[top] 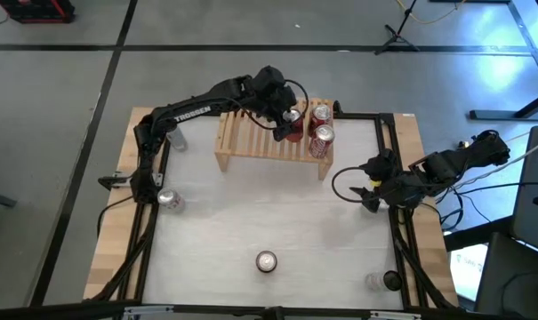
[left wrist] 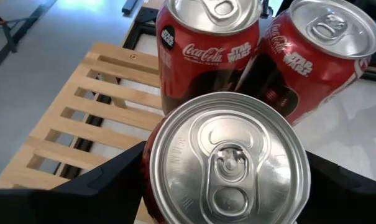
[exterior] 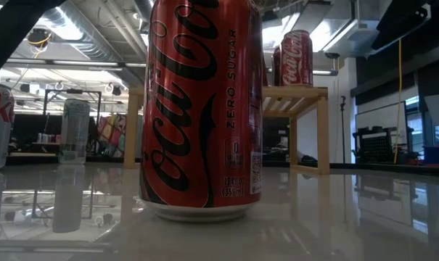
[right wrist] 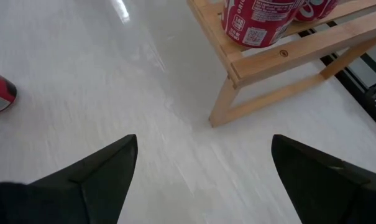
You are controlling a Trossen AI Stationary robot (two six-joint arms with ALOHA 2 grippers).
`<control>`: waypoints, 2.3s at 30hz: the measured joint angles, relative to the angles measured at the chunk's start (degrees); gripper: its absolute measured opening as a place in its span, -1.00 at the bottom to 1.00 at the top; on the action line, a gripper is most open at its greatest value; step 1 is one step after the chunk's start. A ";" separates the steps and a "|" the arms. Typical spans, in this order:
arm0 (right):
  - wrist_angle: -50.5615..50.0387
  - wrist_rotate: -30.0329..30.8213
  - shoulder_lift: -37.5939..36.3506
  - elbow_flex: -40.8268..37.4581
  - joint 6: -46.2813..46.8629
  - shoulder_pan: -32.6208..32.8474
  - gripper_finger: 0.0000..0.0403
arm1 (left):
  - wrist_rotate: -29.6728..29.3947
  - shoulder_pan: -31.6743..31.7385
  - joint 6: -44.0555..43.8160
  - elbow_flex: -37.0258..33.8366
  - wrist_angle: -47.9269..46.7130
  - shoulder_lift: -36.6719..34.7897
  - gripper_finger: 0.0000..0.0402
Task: Place canned beverage on shelf
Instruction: Put the top red and black soda can on the shelf, then put the red and black soda can on the shelf aligned with the other red and black soda can
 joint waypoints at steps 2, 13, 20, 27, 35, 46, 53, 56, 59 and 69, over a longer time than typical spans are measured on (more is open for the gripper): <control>0.00 0.00 0.00 0.00 0.00 0.00 0.78 | 0.10 0.00 0.91 0.00 0.21 0.24 0.54; 0.00 -0.02 0.02 0.00 0.00 0.00 0.78 | 0.49 -0.45 1.21 0.00 1.60 1.06 0.61; 0.00 -0.02 0.00 0.00 0.00 0.00 0.78 | 1.12 -0.48 1.07 0.00 1.84 1.07 0.92; 0.02 -0.02 0.02 0.00 -0.02 0.00 0.78 | -3.18 -0.81 0.77 0.29 2.93 0.04 0.96; -0.28 -1.13 0.02 0.02 -0.22 0.02 0.78 | -5.45 -1.74 0.01 8.11 -4.75 -3.24 0.96; -0.59 -3.28 0.02 0.02 -0.44 0.04 0.78 | -13.60 -16.36 -10.55 8.79 -21.60 -8.73 0.96; 5.87 -4.77 0.69 0.02 -5.79 0.07 0.78 | -20.98 -31.46 -21.69 7.87 -26.97 -8.93 0.96; 10.18 -6.81 1.34 0.04 -9.22 0.07 0.78 | -23.65 -37.71 -25.96 5.23 -26.62 -9.03 0.96; 13.80 -8.69 2.84 0.04 -10.75 0.06 0.78 | -27.67 -43.05 -31.20 2.01 -25.48 -9.32 0.96; 23.10 -15.88 10.20 0.04 -10.84 0.07 0.78 | -35.46 -55.91 -44.30 -4.42 -22.98 -9.42 0.96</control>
